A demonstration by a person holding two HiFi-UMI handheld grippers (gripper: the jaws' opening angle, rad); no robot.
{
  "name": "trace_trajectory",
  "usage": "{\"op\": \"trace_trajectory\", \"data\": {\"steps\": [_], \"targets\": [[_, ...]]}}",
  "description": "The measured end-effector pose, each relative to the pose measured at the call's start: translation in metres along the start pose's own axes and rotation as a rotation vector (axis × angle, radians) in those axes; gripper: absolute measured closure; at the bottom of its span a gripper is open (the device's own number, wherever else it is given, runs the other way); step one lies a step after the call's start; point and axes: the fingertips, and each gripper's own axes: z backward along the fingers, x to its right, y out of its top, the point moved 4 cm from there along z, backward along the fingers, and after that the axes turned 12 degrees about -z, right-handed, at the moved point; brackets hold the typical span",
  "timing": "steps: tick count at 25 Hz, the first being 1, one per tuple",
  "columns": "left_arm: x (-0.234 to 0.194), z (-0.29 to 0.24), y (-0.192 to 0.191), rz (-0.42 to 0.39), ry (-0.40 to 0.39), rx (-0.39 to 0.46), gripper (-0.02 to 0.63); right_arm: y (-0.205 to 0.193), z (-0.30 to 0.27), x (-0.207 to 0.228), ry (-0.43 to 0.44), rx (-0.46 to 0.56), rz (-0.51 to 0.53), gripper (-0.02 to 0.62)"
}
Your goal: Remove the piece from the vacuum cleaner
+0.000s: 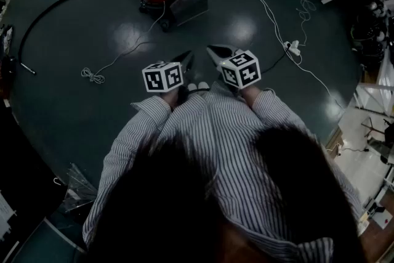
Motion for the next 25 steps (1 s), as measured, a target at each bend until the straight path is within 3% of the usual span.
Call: {"op": "trace_trajectory", "data": {"steps": [12,18,25], "targets": [[-0.001,-0.002,0.01,-0.04,0.018,0.017,0.6,0.013,-0.007,-0.001,0.041,0.002,0.033,0.594],[-0.004,-0.004,0.01,-0.002,0.032,0.024,0.6,0.015,-0.007,0.002,0.05,-0.011,0.042,0.594],[0.003,-0.022,0.001,0.056,-0.014,-0.004,0.598,0.01,-0.006,0.014,0.085,-0.002,-0.028,0.594]]}}
